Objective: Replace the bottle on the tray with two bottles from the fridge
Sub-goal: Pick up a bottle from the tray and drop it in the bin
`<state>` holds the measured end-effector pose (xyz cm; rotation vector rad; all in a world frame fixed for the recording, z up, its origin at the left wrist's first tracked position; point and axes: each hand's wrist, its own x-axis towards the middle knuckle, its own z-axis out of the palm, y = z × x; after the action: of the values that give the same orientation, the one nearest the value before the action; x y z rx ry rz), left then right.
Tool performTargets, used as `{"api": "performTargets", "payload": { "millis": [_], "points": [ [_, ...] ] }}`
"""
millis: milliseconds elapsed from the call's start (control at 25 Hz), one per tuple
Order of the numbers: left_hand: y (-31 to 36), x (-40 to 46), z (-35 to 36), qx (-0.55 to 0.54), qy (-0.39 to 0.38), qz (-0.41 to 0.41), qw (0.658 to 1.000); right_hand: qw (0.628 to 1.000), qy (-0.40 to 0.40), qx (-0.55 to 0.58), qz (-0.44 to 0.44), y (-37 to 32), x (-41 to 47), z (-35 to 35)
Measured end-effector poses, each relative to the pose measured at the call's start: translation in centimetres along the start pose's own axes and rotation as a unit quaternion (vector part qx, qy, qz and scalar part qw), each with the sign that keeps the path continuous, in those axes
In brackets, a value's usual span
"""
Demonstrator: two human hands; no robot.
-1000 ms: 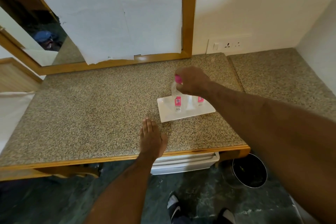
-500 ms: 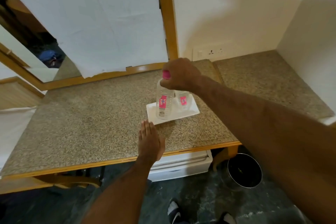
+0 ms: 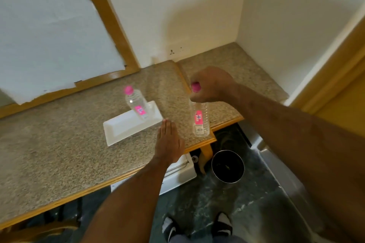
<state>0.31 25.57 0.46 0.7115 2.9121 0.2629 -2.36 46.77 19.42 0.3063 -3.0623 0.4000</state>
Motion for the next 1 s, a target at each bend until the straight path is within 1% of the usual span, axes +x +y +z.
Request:
{"api": "performTargets", "payload": {
  "millis": [200,280,360,440,560,720,840,920,1000],
  "points": [
    [5.0,5.9,2.4,-0.037,-0.013,0.014,0.999,0.995,-0.017,-0.018,0.098,8.2,-4.5,4.3],
    [5.5,7.7,3.1,-0.038,-0.012,0.014,0.999,0.99,-0.04,-0.008,0.132,10.5,-6.1,7.5],
    [5.5,9.5,4.3,-0.029,-0.021,0.005,0.999,0.982,-0.078,0.018,0.169,12.6,-7.7,12.3],
    [5.0,10.3,4.8,-0.014,-0.015,0.003,1.0,0.97,-0.132,0.043,0.199,13.3,-9.1,17.2],
    [4.5,10.8,5.5,0.002,0.026,0.024,0.999,0.95,-0.203,0.087,0.223,14.0,-10.7,24.2],
    [3.9,11.0,6.7,0.001,0.046,0.031,0.998,0.937,-0.241,0.07,0.242,14.7,-12.5,33.0],
    [3.6,11.3,7.3,0.008,0.054,0.032,0.998,0.922,-0.232,0.112,0.288,15.1,-13.4,37.3],
    [3.7,11.5,7.4,0.001,0.056,0.03,0.998,0.91,-0.193,0.143,0.337,15.2,-14.0,38.6],
    [3.5,11.6,7.5,-0.003,0.056,0.025,0.998,0.906,-0.175,0.143,0.357,14.4,-14.4,39.3]
  ]
}}
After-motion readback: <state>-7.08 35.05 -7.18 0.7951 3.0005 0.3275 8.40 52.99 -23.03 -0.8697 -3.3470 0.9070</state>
